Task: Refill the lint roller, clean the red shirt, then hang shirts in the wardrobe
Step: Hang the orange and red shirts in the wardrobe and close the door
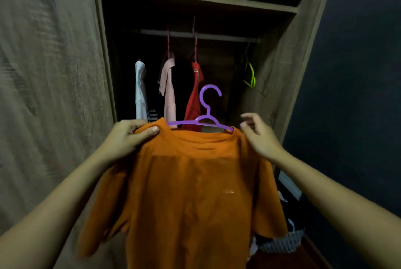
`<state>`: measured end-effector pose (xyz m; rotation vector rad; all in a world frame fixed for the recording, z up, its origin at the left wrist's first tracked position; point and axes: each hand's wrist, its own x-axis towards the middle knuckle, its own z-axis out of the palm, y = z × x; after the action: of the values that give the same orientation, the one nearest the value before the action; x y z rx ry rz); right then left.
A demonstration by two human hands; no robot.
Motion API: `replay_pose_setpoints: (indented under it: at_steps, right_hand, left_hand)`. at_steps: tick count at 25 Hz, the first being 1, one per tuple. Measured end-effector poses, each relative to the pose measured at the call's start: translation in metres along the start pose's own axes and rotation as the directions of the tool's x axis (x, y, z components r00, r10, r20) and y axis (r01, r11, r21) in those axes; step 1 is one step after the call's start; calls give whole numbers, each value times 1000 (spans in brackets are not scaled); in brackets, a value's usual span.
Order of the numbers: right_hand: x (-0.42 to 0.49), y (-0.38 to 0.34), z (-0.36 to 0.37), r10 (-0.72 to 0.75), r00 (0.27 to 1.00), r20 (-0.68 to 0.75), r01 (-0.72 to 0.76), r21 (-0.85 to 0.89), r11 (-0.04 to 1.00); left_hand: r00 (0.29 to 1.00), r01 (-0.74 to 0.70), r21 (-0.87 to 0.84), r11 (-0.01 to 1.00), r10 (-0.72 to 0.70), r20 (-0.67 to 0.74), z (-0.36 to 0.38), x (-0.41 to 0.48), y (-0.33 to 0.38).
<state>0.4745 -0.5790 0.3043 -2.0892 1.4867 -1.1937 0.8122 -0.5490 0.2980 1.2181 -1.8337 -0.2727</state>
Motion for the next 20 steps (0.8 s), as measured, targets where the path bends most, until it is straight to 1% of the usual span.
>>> replay_pose_setpoints:
  at_steps: [1, 2, 3, 4, 5, 6, 7, 8, 9, 10, 11, 12, 13, 15, 16, 18, 20]
  right_hand:
    - [-6, -10, 9, -20, 999, 37, 18, 38, 999]
    - [-12, -20, 18, 2, 994, 113, -15, 115, 993]
    - [-15, -29, 25, 81, 975, 209, -128, 227, 965]
    - [-15, -37, 30, 171, 935, 312, -284, 366, 886]
    - [-10, -39, 33, 234, 891, 389, -414, 483, 771]
    - [-3, -39, 34, 269, 866, 422, -485, 577, 657]
    - [7, -35, 34, 293, 862, 413, -504, 633, 587]
    - [17, -33, 31, 316, 865, 390, -502, 684, 529]
    - [28, -28, 30, 335, 872, 357, -487, 706, 515]
    - [39, -25, 29, 345, 880, 327, -468, 721, 510]
    - [50, -19, 28, 349, 889, 296, -448, 720, 530]
    - [61, -15, 27, 361, 892, 271, -435, 726, 532]
    - [72, -12, 25, 364, 895, 256, -427, 726, 539]
    - [98, -5, 23, 356, 905, 232, -405, 723, 559]
    - [112, -2, 23, 355, 911, 209, -391, 710, 586]
    - [141, 1, 23, 345, 926, 153, -357, 652, 668]
    - [166, 0, 22, 316, 942, 117, -319, 610, 725]
  left_hand:
    - [1000, 1, 21, 1000, -1, -23, 10, 0, 6]
    - [999, -4, 55, 998, 7, -52, 21, -1, 13]
    - [997, -7, 98, 995, 15, -77, 33, -1, 19]
    - [995, -5, 144, 990, 20, -103, 44, 0, 28]
    - [992, -5, 184, 983, 28, -124, 54, 0, 36]
    - [989, -1, 216, 976, 32, -141, 65, 1, 44]
    - [988, 9, 247, 969, 29, -151, 76, 4, 53]
    - [988, 19, 280, 960, 25, -153, 85, 7, 60]
    - [991, 24, 316, 949, 20, -134, 93, 11, 68]
    - [996, 17, 335, 942, 13, -88, 99, 16, 76]
    - [999, 21, 326, 945, -11, -34, 102, 24, 85]
    - [999, 31, 298, 954, -33, 3, 102, 34, 91]
    - [999, 46, 252, 967, -49, 4, 101, 46, 96]
    - [993, 82, 178, 981, -66, -98, 104, 84, 92]
    - [986, 93, 184, 979, -66, -151, 107, 108, 85]
    - [983, 70, 242, 968, -26, -179, 116, 158, 67]
    - [974, 54, 224, 973, -2, -226, 121, 207, 53]
